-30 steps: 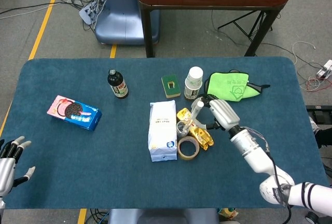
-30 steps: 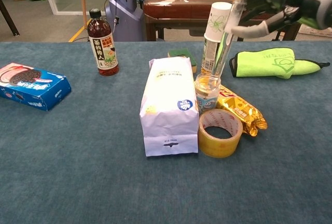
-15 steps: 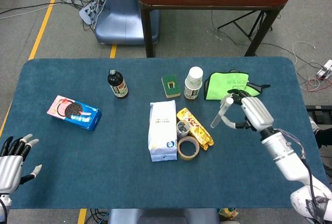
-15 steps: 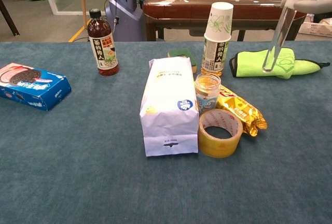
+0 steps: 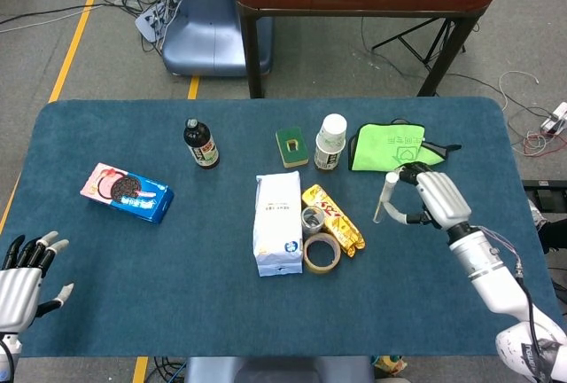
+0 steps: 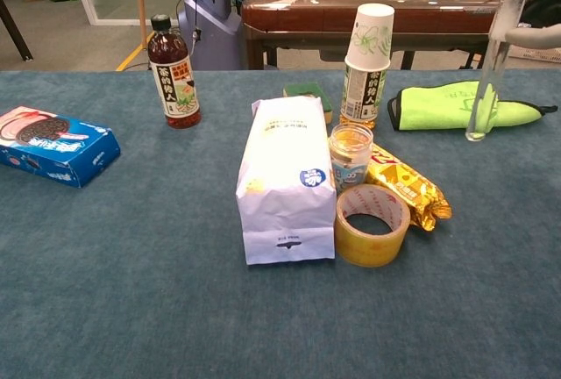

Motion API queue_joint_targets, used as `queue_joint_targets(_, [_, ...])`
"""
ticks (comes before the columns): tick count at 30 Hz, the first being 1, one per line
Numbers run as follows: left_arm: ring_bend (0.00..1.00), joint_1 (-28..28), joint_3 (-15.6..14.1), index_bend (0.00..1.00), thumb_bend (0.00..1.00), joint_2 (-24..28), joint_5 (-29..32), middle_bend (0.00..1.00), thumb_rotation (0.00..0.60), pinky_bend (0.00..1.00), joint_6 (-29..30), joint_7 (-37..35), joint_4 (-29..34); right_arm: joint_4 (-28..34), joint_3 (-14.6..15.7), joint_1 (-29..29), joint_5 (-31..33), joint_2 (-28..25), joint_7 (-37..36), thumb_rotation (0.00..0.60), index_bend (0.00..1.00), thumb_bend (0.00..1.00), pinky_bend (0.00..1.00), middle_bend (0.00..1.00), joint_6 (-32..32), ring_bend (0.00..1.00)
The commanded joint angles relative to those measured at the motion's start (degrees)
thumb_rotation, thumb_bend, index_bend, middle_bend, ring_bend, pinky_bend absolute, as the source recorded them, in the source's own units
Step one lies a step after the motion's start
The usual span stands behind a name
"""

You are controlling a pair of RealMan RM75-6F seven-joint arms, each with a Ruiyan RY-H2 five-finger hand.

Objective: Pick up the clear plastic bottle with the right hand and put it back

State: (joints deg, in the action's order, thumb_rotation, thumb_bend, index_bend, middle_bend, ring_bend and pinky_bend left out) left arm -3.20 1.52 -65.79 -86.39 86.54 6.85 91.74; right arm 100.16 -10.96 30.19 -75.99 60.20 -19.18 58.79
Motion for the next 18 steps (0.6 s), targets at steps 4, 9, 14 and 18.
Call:
queue_joint_targets(4, [0.11,-0.2,0.0,0.21,0.27,-0.2,0.0,0.12,0.6,0.0,-0.3,0.0,-0.2,-8.1,2.0,-0.5,-5.6,2.8,-1.0,0.6,0.64,0.59,0.17,0.43,0.3,0.26])
queue_joint_targets(9, [0.11,-0.5,0.0,0.21,0.27,-0.4,0.0,0.12,0.6,0.0,-0.7,0.2,-0.2,-10.8,1.9,-1.7,-3.9,5.2,12.7,0.6,0.64,0.59,0.17,0.44,4.7,0.27])
queue_joint_targets(14, [0.11,-0.6,0.0,0.21,0.27,-0.6,0.2,0.12,0.6,0.0,-1.0,0.2,-0.3,-8.5,1.6,-2.2,-1.4,5.6,13.0,0.6,0.64,0.59,0.2,0.44,4.3,0.29])
queue_joint_targets(18, [0.11,-0.5,-0.2,0.21,0.27,-0.7,0.2,0.12,0.6,0.0,-1.0,0.0,-0.4,-5.1,1.0,-1.9,-0.5,3.6,0.7,0.6,0.64,0.59,0.21,0.44,-0.1,0.29])
